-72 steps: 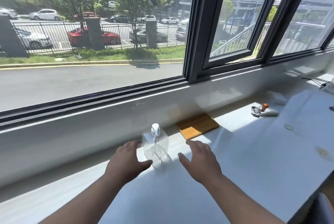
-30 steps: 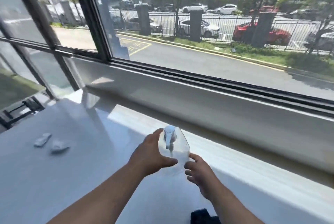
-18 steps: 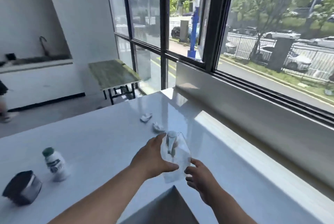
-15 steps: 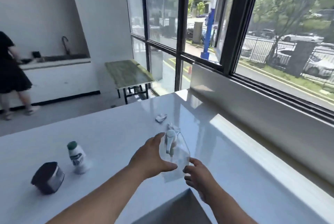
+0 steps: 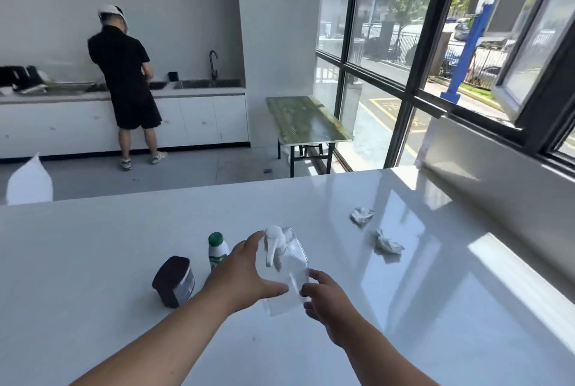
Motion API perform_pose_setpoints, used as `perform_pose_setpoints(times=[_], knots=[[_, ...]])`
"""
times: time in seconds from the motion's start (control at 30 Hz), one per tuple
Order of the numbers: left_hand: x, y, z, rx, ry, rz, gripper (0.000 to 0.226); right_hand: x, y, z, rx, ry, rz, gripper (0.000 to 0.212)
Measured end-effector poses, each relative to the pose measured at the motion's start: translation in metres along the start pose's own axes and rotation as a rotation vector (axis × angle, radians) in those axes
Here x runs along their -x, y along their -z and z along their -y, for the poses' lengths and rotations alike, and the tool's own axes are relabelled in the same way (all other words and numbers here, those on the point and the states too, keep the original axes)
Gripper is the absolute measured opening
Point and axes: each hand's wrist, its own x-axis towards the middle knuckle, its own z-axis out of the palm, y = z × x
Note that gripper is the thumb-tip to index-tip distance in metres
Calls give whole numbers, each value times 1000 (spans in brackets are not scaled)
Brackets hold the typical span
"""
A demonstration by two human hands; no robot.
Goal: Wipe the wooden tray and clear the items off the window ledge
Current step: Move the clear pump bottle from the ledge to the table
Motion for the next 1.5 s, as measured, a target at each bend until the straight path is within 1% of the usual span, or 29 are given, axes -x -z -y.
perform_pose_setpoints(times=[0.07,0.2,0.4,0.5,0.67,0.83,0.93,1.0,1.1,1.2,1.27,1.3,1.37,1.43,1.5], knots=[[-18,5,11,-15,37,-15,88,-27,-11,5,7,-13,36,58],[-65,1,28,-45,105,7,101,-88,-21,15,36,-60,77,62],[-148,-23,43,-50,162,68,103,-185,-14,19,59,-144,94,66],[-181,-39,51,-78,187,114,115,-223,-9,14,65,-184,78,71],[-218,-54,67,-79,212,191,122,-258,-9,4,61,-236,78,70],[-233,-55,79,-103,221,301,116,-267,-17,0,99,-264,85,77],[-237,-45,85,-187,214,370,126,-256,-21,4,190,-251,57,79],[-239,-30,86,-250,190,415,125,-244,-22,16,282,-223,-8,73],[-242,7,84,-340,101,406,100,-219,-17,45,455,-111,-149,63],[-248,44,76,-384,-12,266,72,-178,-7,79,683,47,-341,55],[-248,58,63,-346,-109,164,60,-139,0,93,835,141,-481,51],[-244,60,54,-317,-166,141,58,-116,3,97,892,179,-552,50],[-232,57,32,-242,-271,152,59,-69,8,101,971,234,-669,55],[-209,46,6,-185,-394,210,66,-20,13,98,1045,251,-769,63],[-181,31,-21,-144,-511,269,73,28,20,91,1103,230,-851,69]])
